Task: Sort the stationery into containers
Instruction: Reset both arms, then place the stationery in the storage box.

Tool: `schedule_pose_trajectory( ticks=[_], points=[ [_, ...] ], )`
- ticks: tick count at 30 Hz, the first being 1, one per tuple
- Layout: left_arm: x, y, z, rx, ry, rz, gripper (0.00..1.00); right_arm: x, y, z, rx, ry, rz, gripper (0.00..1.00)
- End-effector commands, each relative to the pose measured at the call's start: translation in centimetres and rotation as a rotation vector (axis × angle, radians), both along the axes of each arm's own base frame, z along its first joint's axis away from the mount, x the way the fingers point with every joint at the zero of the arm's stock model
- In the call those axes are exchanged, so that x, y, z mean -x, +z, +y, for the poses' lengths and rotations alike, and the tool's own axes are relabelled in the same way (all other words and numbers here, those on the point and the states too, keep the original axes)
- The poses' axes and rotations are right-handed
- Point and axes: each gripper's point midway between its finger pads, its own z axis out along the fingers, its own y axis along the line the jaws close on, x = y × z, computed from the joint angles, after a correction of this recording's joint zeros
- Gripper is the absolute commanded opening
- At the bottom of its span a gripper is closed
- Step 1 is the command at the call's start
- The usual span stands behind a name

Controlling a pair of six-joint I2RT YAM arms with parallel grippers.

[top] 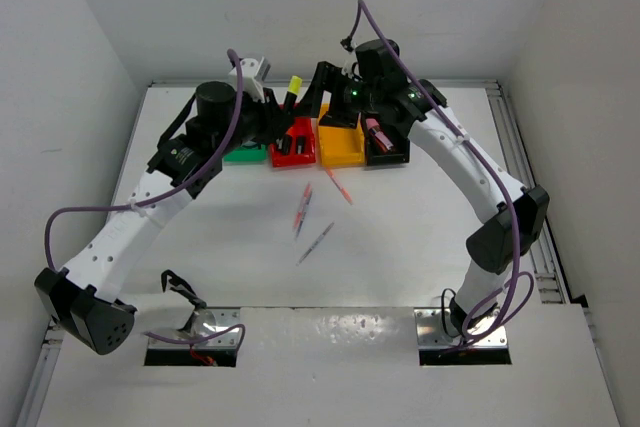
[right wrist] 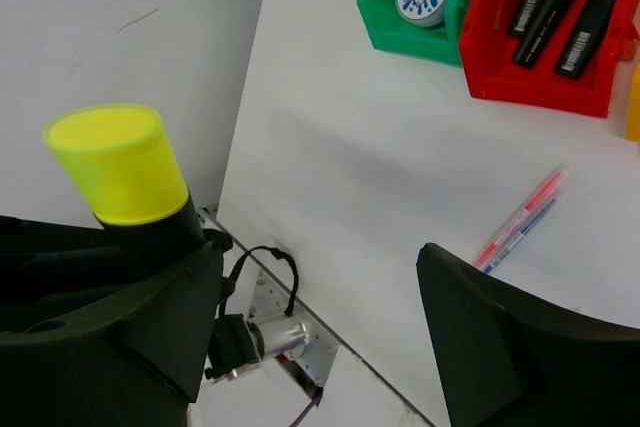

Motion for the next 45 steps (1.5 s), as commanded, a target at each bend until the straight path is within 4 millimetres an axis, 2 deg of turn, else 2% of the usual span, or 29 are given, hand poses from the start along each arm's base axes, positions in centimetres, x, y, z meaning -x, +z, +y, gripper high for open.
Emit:
schedule_pose_trajectory(
  ticks=[1, 5, 10, 16, 20, 25, 27, 30, 31, 34, 35, 37, 38, 39, 40, 41, 42, 43, 45],
  points=[
    [-0.4, 1.6, 1.0, 0.017, 0.051, -0.063, 0.00, 0.9, 4.4, 0.4, -0.068, 0.031, -0.115, 0.77],
    [-0.5, 1.2, 1.4, 0.020, 0.073, -0.046, 0.00, 1.0, 4.8, 0.0, -0.098, 0.030, -0.126, 0.77],
    [-0.2, 0.6, 0.4, 0.042, 0.034, -0.017, 0.00, 1.2, 5.5, 0.6, -0.144, 0.047, -0.118, 0.76],
    [0.2, 1.0, -0.5, 0.069, -0.017, -0.021, 0.00, 1.1, 4.2, 1.9, -0.143, 0.064, -0.091, 0.72],
    [0.4, 1.0, -0.9, 0.080, -0.040, -0.020, 0.00, 0.2, 3.4, 2.1, -0.152, 0.043, -0.059, 0.68],
    [0.5, 0.9, -1.2, 0.090, -0.052, -0.015, 0.00, 0.1, 3.7, 3.0, -0.192, 0.060, -0.053, 0.56],
    [0.5, 0.8, -1.2, 0.090, -0.055, -0.015, 0.00, -0.1, 3.4, 3.2, -0.191, 0.061, -0.047, 0.54],
    [0.4, 0.6, -1.1, 0.083, -0.053, -0.015, 0.00, -0.3, 3.2, 3.4, -0.195, 0.065, -0.044, 0.45],
    [0.5, 0.7, -1.0, 0.083, -0.050, -0.018, 0.00, -0.3, 3.1, 3.4, -0.197, 0.068, -0.045, 0.35],
    [0.3, 0.4, -0.7, 0.068, -0.029, -0.018, 0.12, -0.4, 2.5, 3.5, -0.184, 0.072, -0.041, 0.15],
    [0.3, 0.3, -0.5, 0.063, -0.024, -0.016, 0.23, -0.6, 2.3, 3.5, -0.179, 0.065, -0.040, 0.06],
    [0.0, 0.2, 0.2, 0.048, 0.007, -0.021, 0.39, -1.1, 1.7, 3.3, -0.165, 0.060, -0.037, 0.00],
    [-0.1, 0.2, 0.6, 0.037, 0.028, -0.017, 0.67, -1.3, 1.5, 3.3, -0.160, 0.060, -0.039, 0.00],
    [-0.4, 0.2, 1.3, 0.027, 0.052, -0.018, 0.80, -1.6, 1.6, 3.2, -0.148, 0.064, -0.062, 0.00],
    [-0.8, 0.1, 2.1, 0.009, 0.083, -0.018, 0.96, -2.3, 0.6, 3.1, -0.125, 0.060, -0.063, 0.00],
    [-1.0, -0.2, 2.7, -0.024, 0.095, -0.010, 1.00, -3.0, 0.1, 2.9, -0.103, 0.050, -0.078, 0.00],
    [-1.8, -0.4, 4.1, -0.045, 0.140, -0.004, 1.00, -3.6, 0.0, 2.8, -0.065, 0.067, -0.126, 0.00],
    [-2.3, -0.5, 5.1, -0.070, 0.172, -0.001, 1.00, -4.8, -1.8, 2.7, -0.023, 0.064, -0.127, 0.00],
    [-3.5, -1.3, 7.6, -0.143, 0.237, 0.026, 1.00, -6.6, -2.8, 2.2, 0.042, 0.063, -0.188, 0.00]
  ],
)
